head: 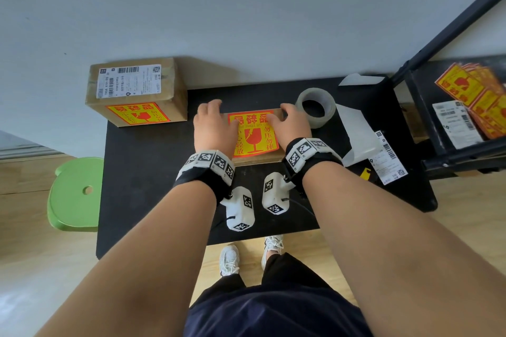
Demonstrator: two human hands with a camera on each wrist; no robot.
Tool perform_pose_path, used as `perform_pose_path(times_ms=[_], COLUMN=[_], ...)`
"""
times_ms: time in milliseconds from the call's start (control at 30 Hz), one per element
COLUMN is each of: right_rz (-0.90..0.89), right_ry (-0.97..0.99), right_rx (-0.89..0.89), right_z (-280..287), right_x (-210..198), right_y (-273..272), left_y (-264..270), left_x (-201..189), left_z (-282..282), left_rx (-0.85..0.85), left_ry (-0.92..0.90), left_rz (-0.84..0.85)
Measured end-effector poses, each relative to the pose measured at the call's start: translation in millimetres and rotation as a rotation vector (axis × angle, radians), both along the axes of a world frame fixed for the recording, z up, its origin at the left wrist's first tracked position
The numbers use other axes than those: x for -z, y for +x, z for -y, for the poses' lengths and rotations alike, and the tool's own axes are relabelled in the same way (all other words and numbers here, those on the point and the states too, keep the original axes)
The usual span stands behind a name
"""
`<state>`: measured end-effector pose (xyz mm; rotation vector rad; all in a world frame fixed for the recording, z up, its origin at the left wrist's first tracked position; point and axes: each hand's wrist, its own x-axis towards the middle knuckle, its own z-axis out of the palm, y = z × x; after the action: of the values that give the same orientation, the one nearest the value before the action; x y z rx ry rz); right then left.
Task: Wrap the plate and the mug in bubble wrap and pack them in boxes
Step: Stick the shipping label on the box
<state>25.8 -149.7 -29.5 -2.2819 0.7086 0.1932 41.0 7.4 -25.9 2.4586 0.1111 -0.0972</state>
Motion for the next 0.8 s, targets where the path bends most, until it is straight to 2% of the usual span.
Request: perform_pose_path(times_ms=[100,167,267,333,433,533,600,667,800], right_rz=[-0.010,-0.035,-0.051,-0.026,0.056,0.204,0.163,0.076,0.056], right_ry=[-0.016,0.009,0.022,0.027,-0.037,-0.351,-0.441,-0.429,-0.512], right_rx=[-0.002,0.033,0.021,-0.015,-0.119,-0.382,-0.544,-0.563,-0.514], right_z=[-7.3,-9.2,-6.9,-6.0,-6.7,-12.8,-22.0,-28.0,-23.1], right_x=[1.3,1.5,0.6,-0.1,0.4,4.6,9.4,14.9,20.4], right_y=[-4.2,-8.5,-16.6,-23.2,-36.4,-49.2,-58.5,-68.0,-76.8], left_y=[-10.9,-18.9,-29.4,-32.4,-34.9,-37.6,-41.0,-43.0,-42.6], left_x=[4.2,9.5,15.2,16.9,16.5,18.7,20.6,23.2,26.2], left_z=[0.8,-3.2,-12.5,-17.4,-16.0,-13.6,-12.6,-12.3,-18.0], left_rx=[0.341,0.475,0.563,0.588,0.602,0.589,0.577,0.579,0.539], left_ry=[0.192,0.300,0.431,0.421,0.389,0.385,0.366,0.358,0.476], left_rz=[0.209,0.265,0.099,-0.024,-0.070,-0.065,-0.064,-0.061,-0.063])
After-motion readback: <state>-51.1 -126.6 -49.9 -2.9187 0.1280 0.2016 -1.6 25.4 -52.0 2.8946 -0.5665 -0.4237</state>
